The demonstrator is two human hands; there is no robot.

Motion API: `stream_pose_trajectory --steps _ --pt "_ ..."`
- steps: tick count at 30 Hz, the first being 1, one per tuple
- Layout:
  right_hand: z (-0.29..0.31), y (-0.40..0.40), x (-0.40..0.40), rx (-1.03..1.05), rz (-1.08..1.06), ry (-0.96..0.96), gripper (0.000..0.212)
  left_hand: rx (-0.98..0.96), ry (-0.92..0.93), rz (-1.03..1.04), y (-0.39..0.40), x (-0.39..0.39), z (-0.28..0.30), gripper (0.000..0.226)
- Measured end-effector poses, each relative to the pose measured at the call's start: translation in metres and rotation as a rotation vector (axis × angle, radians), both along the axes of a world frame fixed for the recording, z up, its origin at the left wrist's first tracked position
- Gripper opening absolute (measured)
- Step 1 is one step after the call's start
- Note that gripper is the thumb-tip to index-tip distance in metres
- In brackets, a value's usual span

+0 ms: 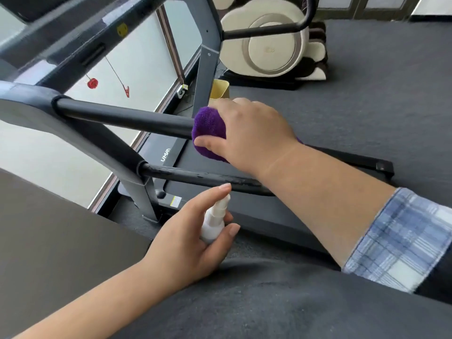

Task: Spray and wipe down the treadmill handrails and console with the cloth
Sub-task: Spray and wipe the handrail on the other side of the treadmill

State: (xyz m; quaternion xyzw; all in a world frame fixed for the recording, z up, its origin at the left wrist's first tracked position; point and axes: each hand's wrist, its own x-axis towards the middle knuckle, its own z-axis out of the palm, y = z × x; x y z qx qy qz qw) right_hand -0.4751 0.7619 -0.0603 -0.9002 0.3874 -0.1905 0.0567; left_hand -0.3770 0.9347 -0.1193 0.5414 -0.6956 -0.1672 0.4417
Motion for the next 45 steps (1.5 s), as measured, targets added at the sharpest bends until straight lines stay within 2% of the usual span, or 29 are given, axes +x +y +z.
stream_pose_trajectory --steps 4,7,11,14,16,19,21,23,27,33,40,45 --pt "-0.011 0.005 -0.033 0.053 0.057 -0.031 0.085 0.013 0.003 0.061 0.008 0.005 0.001 0.061" --pt "-0.023 0.005 -0.058 0.078 0.022 -0.063 0.094 0.028 0.006 0.094 0.01 0.008 0.002 0.063" --pt "-0.049 0.003 -0.078 0.111 -0.001 -0.283 0.092 0.029 0.008 0.112 0.011 0.01 0.004 0.057" --pt "-0.075 0.005 -0.086 0.058 0.025 -0.477 0.088 0.027 -0.008 0.133 0.014 0.013 0.004 0.06" --pt "-0.091 0.008 -0.092 0.05 0.031 -0.556 0.088 0.039 -0.015 0.144 0.017 0.014 0.004 0.063" --pt "-0.104 0.011 -0.099 0.157 -0.015 -0.651 0.087 0.047 -0.025 0.166 0.018 0.014 0.005 0.062" --pt "-0.102 0.013 -0.102 0.217 -0.066 -0.705 0.082 0.044 -0.028 0.165 0.018 0.014 0.005 0.062" --pt "-0.088 0.016 -0.101 0.175 -0.076 -0.749 0.077 0.039 -0.03 0.159 0.018 0.013 0.005 0.062" --pt "-0.044 0.014 -0.074 0.021 0.058 -0.703 0.077 0.04 -0.02 0.157 0.014 0.009 0.005 0.063" --pt "-0.036 0.003 -0.025 -0.161 0.078 -0.306 0.071 0.021 -0.016 0.109 0.012 0.006 0.005 0.063" --pt "-0.081 0.004 -0.056 -0.362 0.099 -0.447 0.065 0.037 -0.08 0.161 0.019 0.01 0.0 0.065" --pt "-0.109 0.009 -0.076 -0.178 0.053 -0.692 0.07 0.085 -0.117 0.12 0.016 0.003 0.003 0.065"
